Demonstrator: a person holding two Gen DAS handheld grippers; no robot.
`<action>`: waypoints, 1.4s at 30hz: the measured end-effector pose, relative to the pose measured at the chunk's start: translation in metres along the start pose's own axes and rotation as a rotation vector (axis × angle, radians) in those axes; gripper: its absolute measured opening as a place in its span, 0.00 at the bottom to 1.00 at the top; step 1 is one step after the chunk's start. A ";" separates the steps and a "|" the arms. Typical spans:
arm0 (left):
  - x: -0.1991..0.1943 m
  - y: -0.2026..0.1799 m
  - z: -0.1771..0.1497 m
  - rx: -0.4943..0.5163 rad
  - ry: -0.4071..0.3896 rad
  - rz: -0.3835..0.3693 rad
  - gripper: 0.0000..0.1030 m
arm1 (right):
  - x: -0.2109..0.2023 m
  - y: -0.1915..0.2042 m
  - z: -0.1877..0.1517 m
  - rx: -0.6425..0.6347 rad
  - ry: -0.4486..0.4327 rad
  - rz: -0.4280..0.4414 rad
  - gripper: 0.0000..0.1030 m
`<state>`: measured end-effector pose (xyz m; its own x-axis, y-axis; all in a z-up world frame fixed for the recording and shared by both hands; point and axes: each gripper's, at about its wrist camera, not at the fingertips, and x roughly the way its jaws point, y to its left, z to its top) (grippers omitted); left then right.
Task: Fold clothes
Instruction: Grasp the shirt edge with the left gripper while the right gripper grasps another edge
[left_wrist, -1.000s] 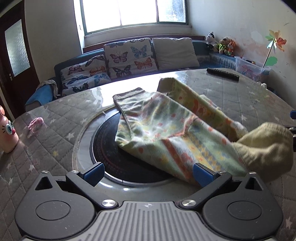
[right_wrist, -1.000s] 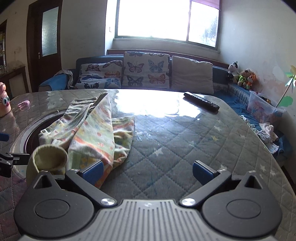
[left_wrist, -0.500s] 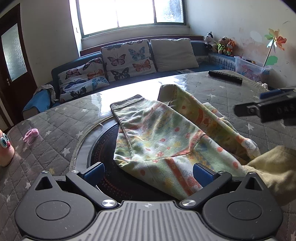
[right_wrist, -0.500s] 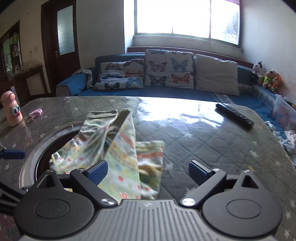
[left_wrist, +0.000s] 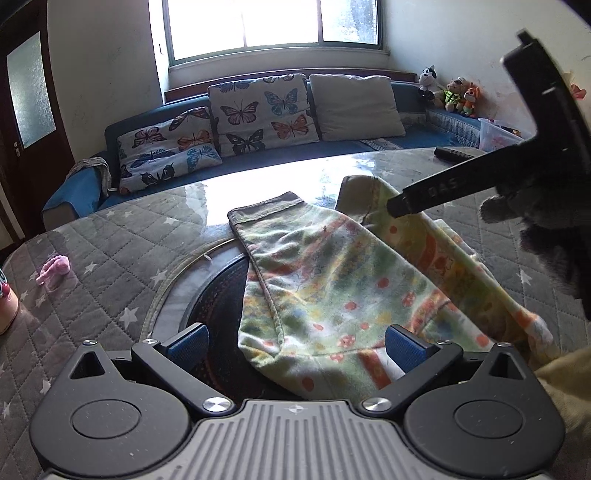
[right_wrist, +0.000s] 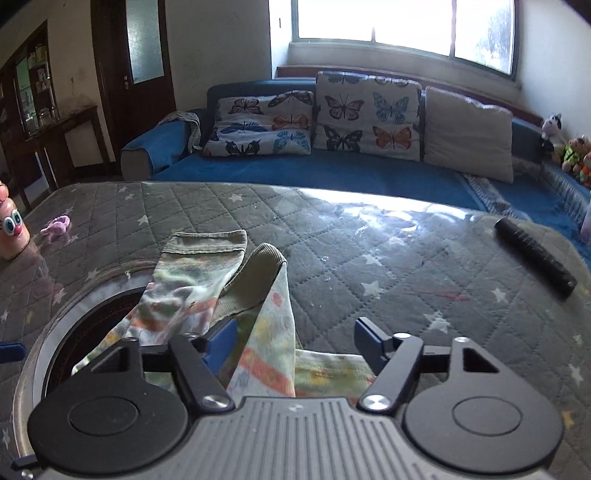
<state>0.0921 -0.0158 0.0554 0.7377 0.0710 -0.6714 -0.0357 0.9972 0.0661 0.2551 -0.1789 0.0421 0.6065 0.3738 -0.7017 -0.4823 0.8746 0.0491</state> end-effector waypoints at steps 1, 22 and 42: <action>0.002 0.000 0.003 -0.002 -0.002 -0.001 1.00 | 0.004 -0.002 0.000 0.006 0.009 0.002 0.50; 0.077 -0.032 0.079 -0.011 0.023 -0.086 0.91 | -0.036 -0.074 -0.041 0.184 -0.007 -0.025 0.02; 0.052 0.012 0.068 -0.127 0.030 -0.095 0.02 | -0.074 -0.090 -0.052 0.313 -0.099 -0.005 0.01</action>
<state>0.1765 -0.0016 0.0715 0.7216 -0.0247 -0.6919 -0.0532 0.9944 -0.0911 0.2200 -0.3014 0.0527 0.6746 0.3839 -0.6305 -0.2706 0.9233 0.2726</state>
